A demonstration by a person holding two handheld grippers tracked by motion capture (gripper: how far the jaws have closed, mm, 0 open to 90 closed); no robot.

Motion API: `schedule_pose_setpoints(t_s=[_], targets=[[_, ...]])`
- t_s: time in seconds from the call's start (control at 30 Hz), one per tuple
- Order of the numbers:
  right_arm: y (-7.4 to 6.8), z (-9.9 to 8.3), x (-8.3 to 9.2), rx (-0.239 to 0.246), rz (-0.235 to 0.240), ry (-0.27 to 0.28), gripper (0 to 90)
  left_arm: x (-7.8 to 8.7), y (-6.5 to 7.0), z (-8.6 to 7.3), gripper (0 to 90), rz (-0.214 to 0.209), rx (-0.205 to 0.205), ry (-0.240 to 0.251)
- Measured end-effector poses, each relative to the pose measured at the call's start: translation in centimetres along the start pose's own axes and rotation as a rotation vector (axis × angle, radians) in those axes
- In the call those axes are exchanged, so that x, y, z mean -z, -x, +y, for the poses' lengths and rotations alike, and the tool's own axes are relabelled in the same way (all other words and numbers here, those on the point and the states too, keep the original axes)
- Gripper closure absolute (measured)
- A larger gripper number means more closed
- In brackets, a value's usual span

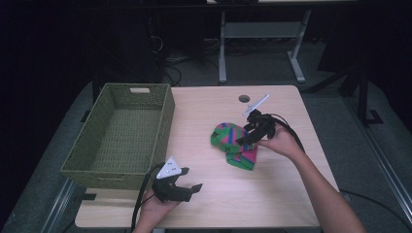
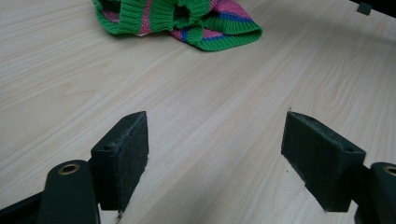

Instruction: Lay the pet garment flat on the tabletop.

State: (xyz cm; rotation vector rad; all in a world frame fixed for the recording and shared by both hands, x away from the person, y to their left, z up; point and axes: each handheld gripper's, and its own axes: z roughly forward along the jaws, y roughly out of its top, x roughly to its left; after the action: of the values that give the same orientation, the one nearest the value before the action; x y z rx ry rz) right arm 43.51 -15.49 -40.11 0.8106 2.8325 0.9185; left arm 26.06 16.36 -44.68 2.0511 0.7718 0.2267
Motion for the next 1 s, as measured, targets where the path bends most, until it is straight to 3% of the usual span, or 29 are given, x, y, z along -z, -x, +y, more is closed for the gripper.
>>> schedule_pose_setpoints(t_s=[0.27,0.73,1.0], targets=[[0.3,0.3,-1.8,-0.028,0.013,-0.024,25.5,0.0,0.1,0.0,22.9,-0.001,0.0,0.001],[1.3,-0.5,-4.9,-0.074,-0.013,-0.101,27.4,-0.1,0.2,0.0,22.9,-0.003,-0.003,0.0],[1.3,-0.8,-5.4,-0.111,-0.011,-0.088,30.9,-0.2,0.2,0.0,22.9,-0.005,-0.005,-0.002]])
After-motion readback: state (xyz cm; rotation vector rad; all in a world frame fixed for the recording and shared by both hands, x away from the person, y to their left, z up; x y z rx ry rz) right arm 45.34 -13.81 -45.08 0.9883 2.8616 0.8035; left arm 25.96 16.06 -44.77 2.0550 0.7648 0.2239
